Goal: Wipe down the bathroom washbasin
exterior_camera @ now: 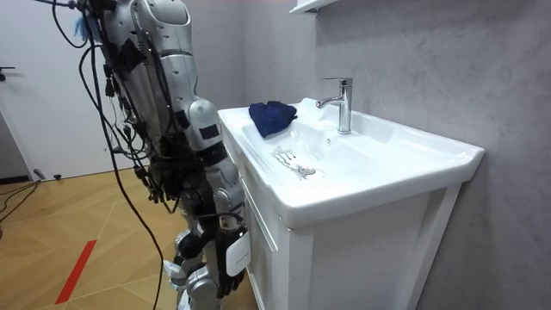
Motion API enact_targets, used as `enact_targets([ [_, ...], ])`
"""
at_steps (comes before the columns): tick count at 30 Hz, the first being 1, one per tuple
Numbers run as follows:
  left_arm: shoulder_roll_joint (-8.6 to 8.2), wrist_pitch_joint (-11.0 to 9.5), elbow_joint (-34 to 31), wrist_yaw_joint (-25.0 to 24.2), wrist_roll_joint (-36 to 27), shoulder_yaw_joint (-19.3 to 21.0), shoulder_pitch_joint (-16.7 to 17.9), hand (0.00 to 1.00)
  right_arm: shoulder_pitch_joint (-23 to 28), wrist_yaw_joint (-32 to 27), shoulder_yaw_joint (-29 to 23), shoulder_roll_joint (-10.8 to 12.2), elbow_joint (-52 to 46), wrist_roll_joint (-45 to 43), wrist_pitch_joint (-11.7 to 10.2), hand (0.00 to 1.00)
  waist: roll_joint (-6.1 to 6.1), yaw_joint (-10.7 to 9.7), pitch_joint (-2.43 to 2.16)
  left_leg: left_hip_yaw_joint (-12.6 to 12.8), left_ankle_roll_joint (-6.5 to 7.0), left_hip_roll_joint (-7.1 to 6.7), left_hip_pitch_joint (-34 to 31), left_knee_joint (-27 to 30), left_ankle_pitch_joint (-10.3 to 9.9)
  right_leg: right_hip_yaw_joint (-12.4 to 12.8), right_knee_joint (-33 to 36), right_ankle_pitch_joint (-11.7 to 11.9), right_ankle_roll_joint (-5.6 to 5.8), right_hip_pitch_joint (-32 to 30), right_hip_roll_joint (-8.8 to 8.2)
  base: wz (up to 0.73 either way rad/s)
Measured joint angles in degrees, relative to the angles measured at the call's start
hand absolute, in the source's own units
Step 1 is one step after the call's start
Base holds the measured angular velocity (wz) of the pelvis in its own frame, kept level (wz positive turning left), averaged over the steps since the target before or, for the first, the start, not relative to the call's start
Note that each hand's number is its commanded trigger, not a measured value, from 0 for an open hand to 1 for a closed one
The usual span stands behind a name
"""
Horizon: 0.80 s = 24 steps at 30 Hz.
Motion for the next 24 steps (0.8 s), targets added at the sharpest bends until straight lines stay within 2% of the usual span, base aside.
enact_targets([
  [3,0.04,-0.4,0.8,1.3,-3.4,5.0,0.1,0.0,0.0,0.1,-0.1,-0.2,0.0,-0.2,0.4,0.0,0.21,1.4,-0.17,-1.6,0.05,-0.45,-0.6,0.1,0.1,-0.2,0.0,0.0,0.0,0.0,-0.06,0.28],
  [4,0.11,-0.5,0.9,2.7,-5.2,6.6,0.2,0.0,-0.1,-0.1,0.0,-0.3,0.0,-0.1,0.4,0.0,0.15,2.6,-0.17,-1.8,0.09,-0.52,-0.6,0.1,0.1,-0.2,0.0,0.0,0.01,0.1,-0.09,0.18],
  [5,0.17,-0.6,0.7,4.4,-6.4,8.0,0.5,0.0,-0.1,-0.3,0.0,-0.3,0.4,-0.1,0.0,0.0,0.2,3.6,-0.18,-2.2,0.11,-0.6,-0.6,0.3,0.2,-1.2,0.0,0.0,0.01,0.3,-0.16,0.19],
  [7,0.25,-0.6,-0.3,6.8,-9.8,10.4,1.1,0.0,0.8,-1.4,-0.1,-0.1,0.6,0.0,-0.9,0.0,0.38,3.9,-0.18,-3.2,0.13,-0.81,-0.5,0.6,0.2,-2.9,-0.1,0.0,0.01,0.8,-0.32,0.23],
  [9,1.26,-0.6,-2.0,10.1,-14.0,14.6,1.6,0.0,1.3,-1.9,-0.5,-0.2,0.6,-0.1,-0.9,0.0,0.64,5.0,-0.06,-3.3,0.14,-0.84,-0.2,0.0,0.2,-3.0,-0.1,0.0,0.01,1.0,-0.34,0.06],
  [11,2.42,-1.0,-4.9,13.2,-15.2,17.3,1.5,0.0,1.6,-2.0,-0.5,-0.3,0.8,0.1,-1.0,0.0,0.84,5.9,0.01,-3.8,0.13,-0.95,-0.3,0.2,0.2,-3.2,-0.1,0.0,0.01,1.1,-0.35,0.04],
  [12,2.84,-1.3,-6.1,14.3,-15.7,17.9,1.4,0.0,1.6,-2.2,-0.6,-0.3,1.0,0.1,-1.1,0.0,0.94,6.1,0.02,-3.9,0.13,-1.01,-0.4,0.3,0.3,-3.2,-0.1,0.0,0.01,1.0,-0.37,0.12],
  [14,4.49,-3.8,-9.4,18.2,-17.6,18.2,1.0,0.0,1.6,-2.4,-0.7,-0.7,1.5,0.3,-1.5,0.0,1.77,7.0,0.25,-4.1,0.21,-1.24,-0.8,0.3,0.6,-3.2,-0.1,0.0,0.01,0.8,-0.53,0.05],
  [15,4.76,-3.9,-10.7,18.9,-18.1,18.2,0.9,0.0,1.6,-2.4,-0.7,-1.0,1.4,0.5,-1.6,0.0,2.11,7.2,0.34,-4.1,0.24,-1.3,-0.8,0.3,0.6,-3.2,-0.1,0.0,0.01,0.8,-0.58,0.0],
  [17,5.23,-4.5,-16.9,22.2,-19.0,19.4,0.8,0.0,1.6,-3.1,-0.6,-1.6,1.4,1.6,-2.1,0.0,3.12,7.8,0.22,-4.1,0.4,-1.54,-1.7,0.1,1.0,-3.1,0.0,0.0,0.01,-0.3,-0.83,0.0],
  [21,5.96,-6.0,-27.8,27.2,-20.4,21.6,0.0,0.0,1.8,-4.4,-0.9,-1.8,1.6,2.6,-2.7,0.0,3.71,9.0,0.22,-4.0,0.45,-1.89,-2.1,-0.8,2.3,-2.9,0.0,0.0,0.01,-1.3,-1.18,0.0],
  [23,6.18,-6.3,-37.8,30.3,-20.4,23.0,-0.2,0.0,2.5,-4.3,-1.2,-2.1,1.4,2.6,-3.4,0.0,3.96,9.5,0.16,-3.9,0.42,-1.92,-2.1,-0.8,2.3,-2.8,0.0,0.0,0.01,-1.4,-1.2,0.0],
  [24,6.33,-6.8,-39.7,31.0,-20.4,23.1,-0.3,0.0,2.5,-4.3,-1.2,-2.1,1.4,2.6,-3.6,0.0,4.03,9.6,0.12,-3.9,0.43,-1.92,-2.1,-0.8,2.3,-2.8,0.1,0.0,0.01,-1.5,-1.21,-0.03],
])
